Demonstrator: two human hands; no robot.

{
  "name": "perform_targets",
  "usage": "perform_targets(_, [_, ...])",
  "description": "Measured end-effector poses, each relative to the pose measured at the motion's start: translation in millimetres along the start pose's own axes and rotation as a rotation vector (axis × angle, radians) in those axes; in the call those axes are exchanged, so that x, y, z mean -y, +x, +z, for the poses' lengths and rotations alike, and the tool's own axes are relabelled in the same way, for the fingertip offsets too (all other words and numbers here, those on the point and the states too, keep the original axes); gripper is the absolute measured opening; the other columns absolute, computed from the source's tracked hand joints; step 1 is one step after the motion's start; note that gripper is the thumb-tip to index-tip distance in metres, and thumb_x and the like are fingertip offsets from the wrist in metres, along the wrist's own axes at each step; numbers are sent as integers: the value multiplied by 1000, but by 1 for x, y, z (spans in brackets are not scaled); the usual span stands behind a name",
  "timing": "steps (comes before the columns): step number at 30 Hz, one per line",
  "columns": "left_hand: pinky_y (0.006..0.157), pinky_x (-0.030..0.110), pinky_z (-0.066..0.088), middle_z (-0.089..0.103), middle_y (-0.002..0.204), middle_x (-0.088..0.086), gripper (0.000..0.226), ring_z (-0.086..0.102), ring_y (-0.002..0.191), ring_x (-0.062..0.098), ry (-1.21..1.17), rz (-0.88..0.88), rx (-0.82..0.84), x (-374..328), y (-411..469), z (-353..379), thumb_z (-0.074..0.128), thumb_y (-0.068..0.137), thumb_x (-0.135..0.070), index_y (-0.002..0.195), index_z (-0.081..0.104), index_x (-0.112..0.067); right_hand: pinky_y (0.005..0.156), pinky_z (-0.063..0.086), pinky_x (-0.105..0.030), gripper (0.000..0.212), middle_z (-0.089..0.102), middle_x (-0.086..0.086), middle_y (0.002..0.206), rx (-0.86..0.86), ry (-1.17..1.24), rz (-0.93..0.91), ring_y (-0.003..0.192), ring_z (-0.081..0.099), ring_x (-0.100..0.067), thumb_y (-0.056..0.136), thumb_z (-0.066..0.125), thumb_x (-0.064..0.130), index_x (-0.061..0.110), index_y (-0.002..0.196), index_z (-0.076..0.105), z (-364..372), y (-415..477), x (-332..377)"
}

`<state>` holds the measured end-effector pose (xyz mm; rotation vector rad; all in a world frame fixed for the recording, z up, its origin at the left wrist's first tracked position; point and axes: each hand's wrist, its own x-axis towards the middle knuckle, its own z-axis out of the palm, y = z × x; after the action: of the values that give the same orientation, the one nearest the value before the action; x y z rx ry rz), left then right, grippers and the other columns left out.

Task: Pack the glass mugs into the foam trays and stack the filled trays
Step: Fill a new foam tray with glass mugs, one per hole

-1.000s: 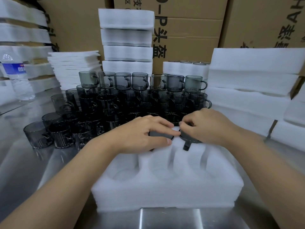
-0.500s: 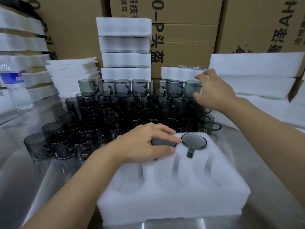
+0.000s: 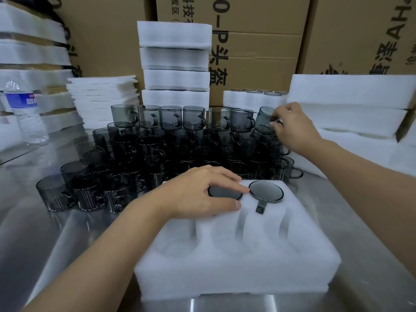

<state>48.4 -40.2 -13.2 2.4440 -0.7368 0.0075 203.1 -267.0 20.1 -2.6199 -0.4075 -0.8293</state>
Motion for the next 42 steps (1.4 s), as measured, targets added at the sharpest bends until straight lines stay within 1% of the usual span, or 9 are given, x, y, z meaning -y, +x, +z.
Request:
perform_targets(6, [98,12,26,48,131,-26,31,36,118,-9,6,-8,7,-1,0,-1,66,86,-36,116,64,-44,78,32,-23,17,42,-6,120,-159,247,39,82,47,-19,96,53,23,12,108,57,-8,-12,17])
perform_targets(10, [94,4,23,48,130,-27,31,36,117,-11,8,2,5,1,1,0,67,86,-35,115,64,-45,67,31,-15,7,38,4,111,-234,331,40,75,51,-17,96,52,25,22,101,55,-22,-28,36])
perform_targets(13, [92,6,33,56,121,-29,28,46,110,-14,-106,-17,-25,3,2,1,69,85,-32,109,67,-46,62,33,-3,2,40,5,109,-269,437,-22,68,47,-3,96,54,25,27,96,53,-29,-46,55])
perform_targets(18, [95,23,47,73,96,-16,30,65,96,-1,-423,-102,-408,12,9,1,62,90,-9,111,66,-30,65,34,-3,23,45,14,96,-239,585,-128,63,48,2,93,59,22,41,85,49,-18,-82,87])
perform_targets(20, [86,23,51,75,87,-12,30,67,91,4,-496,-139,-522,14,13,-2,54,92,-4,113,63,-25,64,35,-5,28,47,17,94,-185,618,-138,62,48,2,92,60,21,44,81,48,-10,-91,92])
perform_targets(25, [58,17,52,75,77,3,23,73,78,14,-850,-196,-612,13,12,-8,43,99,-14,113,60,-19,64,37,-6,23,52,19,98,-61,683,-133,63,50,0,91,61,22,43,83,54,-2,-99,82])
perform_targets(34, [58,19,53,75,83,6,19,73,77,20,-811,-170,-567,15,11,-6,61,88,-44,95,66,-27,70,35,-7,19,44,13,118,-22,544,-282,63,47,-3,90,61,10,28,97,64,-1,-105,79])
perform_targets(37, [60,19,54,75,79,2,16,73,76,18,-784,-168,-582,17,12,-5,65,86,-41,97,65,-29,68,35,-9,21,43,7,127,-28,431,-346,69,47,9,91,56,6,23,101,64,-1,-106,79])
perform_targets(42, [60,19,54,74,79,2,13,73,76,18,-792,-178,-582,18,14,-4,65,87,-33,99,62,-29,65,35,-21,22,43,6,131,-44,397,-367,72,45,11,91,56,4,21,102,64,-2,-107,79])
